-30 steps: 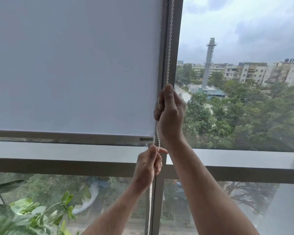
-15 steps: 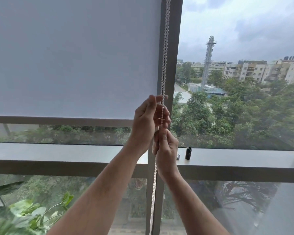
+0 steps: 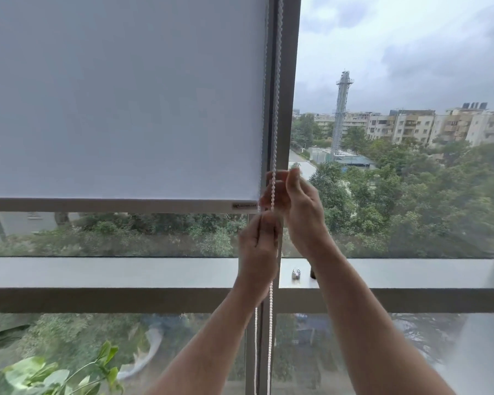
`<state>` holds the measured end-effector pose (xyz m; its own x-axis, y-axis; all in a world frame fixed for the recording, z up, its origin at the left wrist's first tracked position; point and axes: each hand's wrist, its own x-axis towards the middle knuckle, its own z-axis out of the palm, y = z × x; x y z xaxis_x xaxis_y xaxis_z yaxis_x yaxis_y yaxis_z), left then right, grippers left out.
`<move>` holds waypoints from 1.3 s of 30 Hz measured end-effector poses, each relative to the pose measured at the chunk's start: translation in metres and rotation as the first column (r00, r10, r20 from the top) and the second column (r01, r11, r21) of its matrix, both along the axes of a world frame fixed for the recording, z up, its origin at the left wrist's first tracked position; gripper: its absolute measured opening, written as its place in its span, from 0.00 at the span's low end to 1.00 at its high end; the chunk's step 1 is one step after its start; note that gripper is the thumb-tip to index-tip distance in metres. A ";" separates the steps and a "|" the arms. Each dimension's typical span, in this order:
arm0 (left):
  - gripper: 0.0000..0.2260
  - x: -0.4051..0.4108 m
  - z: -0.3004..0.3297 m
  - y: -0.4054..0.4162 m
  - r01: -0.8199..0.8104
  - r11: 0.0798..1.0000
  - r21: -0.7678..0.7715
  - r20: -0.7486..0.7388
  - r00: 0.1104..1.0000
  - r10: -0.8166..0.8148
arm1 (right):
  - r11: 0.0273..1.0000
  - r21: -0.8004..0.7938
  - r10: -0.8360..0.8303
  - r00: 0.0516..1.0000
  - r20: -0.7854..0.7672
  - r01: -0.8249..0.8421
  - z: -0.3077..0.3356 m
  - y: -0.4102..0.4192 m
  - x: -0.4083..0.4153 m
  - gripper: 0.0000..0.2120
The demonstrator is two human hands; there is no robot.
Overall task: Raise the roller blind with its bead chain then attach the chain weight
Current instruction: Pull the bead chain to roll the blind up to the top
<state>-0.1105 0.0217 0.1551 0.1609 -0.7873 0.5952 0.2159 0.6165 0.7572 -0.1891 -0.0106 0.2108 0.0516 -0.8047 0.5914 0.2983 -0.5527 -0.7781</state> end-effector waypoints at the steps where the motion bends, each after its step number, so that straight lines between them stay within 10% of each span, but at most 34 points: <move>1: 0.18 -0.001 -0.011 0.000 -0.004 1.000 0.014 0.011 1.000 0.003 | 0.998 -0.035 0.043 0.999 0.031 -0.042 0.018 0.003 0.002 0.19; 16: 0.19 0.041 -0.021 0.001 0.123 0.990 0.071 0.222 0.966 -0.135 | 0.956 -0.207 -0.163 0.963 0.213 0.207 0.081 0.026 0.034 0.22; 21: 0.25 0.058 0.008 -0.009 -0.061 0.990 0.129 0.188 0.982 0.036 | 0.941 -0.202 -0.244 0.958 0.150 0.272 0.047 0.028 0.039 0.22; 33: 0.16 0.024 0.130 0.016 0.211 0.970 -0.121 0.133 0.972 -0.194 | 0.980 -0.124 -0.146 0.985 0.091 0.157 -0.032 0.044 0.045 0.20; 39: 0.18 0.007 0.124 0.026 0.072 0.977 -0.198 0.039 0.997 -0.066 | 0.988 -0.143 0.047 0.996 -0.082 -0.059 -0.028 0.035 0.023 0.19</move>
